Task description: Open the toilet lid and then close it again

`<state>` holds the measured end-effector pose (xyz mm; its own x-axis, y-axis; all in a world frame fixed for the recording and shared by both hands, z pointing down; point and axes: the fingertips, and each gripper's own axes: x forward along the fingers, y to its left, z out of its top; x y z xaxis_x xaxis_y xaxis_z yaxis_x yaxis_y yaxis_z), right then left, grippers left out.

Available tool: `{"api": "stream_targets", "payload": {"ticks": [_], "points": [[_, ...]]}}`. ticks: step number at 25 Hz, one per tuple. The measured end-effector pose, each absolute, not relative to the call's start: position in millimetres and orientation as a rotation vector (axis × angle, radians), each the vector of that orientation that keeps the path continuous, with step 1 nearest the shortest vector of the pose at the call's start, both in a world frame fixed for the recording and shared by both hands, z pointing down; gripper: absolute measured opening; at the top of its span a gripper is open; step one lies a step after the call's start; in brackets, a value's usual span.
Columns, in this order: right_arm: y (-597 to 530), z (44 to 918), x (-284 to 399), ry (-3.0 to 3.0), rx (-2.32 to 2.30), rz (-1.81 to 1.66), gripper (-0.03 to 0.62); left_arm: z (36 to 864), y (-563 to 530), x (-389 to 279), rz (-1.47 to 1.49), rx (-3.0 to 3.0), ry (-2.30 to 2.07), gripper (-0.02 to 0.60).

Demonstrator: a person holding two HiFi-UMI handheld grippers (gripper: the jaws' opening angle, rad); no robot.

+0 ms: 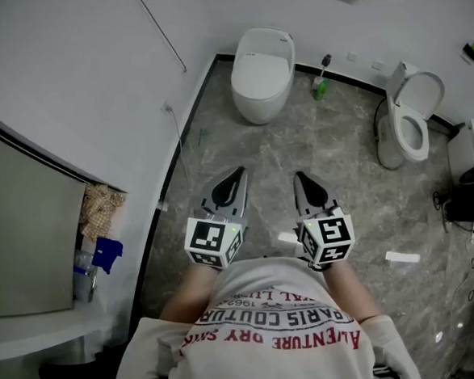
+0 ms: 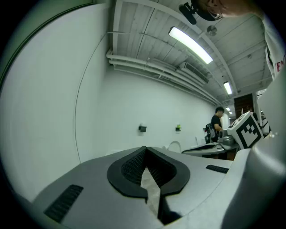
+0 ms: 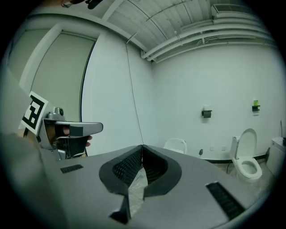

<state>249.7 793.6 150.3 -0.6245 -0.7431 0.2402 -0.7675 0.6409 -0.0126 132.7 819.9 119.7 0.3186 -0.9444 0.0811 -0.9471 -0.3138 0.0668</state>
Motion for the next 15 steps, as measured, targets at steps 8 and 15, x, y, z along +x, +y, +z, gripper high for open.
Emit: {"api": "stream_targets", "payload": {"ticks": [8, 15], "points": [[792.5, 154.1, 243.5, -2.666, 1.218, 0.175, 0.015, 124.9, 818.5, 129.0, 0.031, 2.46, -1.771, 0.006], [788.8, 156.0, 243.3, -2.672, 1.22, 0.212, 0.015, 130.0, 815.0, 126.2, 0.025, 2.441, -1.781, 0.006]]}}
